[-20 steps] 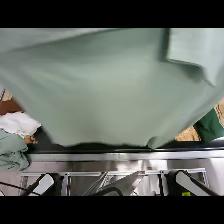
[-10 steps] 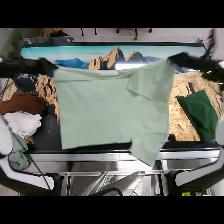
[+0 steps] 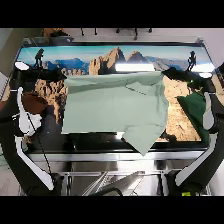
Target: Fold the shirts.
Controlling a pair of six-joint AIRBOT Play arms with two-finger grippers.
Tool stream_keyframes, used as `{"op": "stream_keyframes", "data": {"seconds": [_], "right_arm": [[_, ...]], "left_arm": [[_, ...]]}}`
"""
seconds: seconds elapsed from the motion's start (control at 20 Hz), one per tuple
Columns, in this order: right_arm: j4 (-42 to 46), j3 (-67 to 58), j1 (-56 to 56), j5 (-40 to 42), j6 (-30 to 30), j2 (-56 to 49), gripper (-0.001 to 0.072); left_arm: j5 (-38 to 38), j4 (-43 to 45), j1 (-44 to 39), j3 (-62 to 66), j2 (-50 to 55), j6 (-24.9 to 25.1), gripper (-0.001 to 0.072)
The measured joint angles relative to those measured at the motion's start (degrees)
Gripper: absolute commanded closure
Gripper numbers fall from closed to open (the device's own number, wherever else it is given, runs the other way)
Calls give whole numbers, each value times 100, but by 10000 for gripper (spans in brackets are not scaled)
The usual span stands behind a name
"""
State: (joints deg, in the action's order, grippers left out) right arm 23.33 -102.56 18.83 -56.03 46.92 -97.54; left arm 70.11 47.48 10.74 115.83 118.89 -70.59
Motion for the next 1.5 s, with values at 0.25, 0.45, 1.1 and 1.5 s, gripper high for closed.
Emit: {"op": "stream_keyframes", "data": {"seconds": [0.25, 0.45, 1.1, 1.5], "right_arm": [[1447, -2, 186, -1003, 479, 173, 695], [2328, 227, 122, -1279, 737, 199, 694], [2959, 415, 4, -1320, 1108, 612, 253], [2951, 1034, 699, -2083, 1670, 2205, 255]], "left_arm": [[343, 772, -74, -50, 70, -85, 694], [428, 1572, -306, -57, 96, -118, 694], [896, 2450, -555, 203, 7, -457, 10], [1283, 2194, 20, -1926, -1419, -734, 11]]}}
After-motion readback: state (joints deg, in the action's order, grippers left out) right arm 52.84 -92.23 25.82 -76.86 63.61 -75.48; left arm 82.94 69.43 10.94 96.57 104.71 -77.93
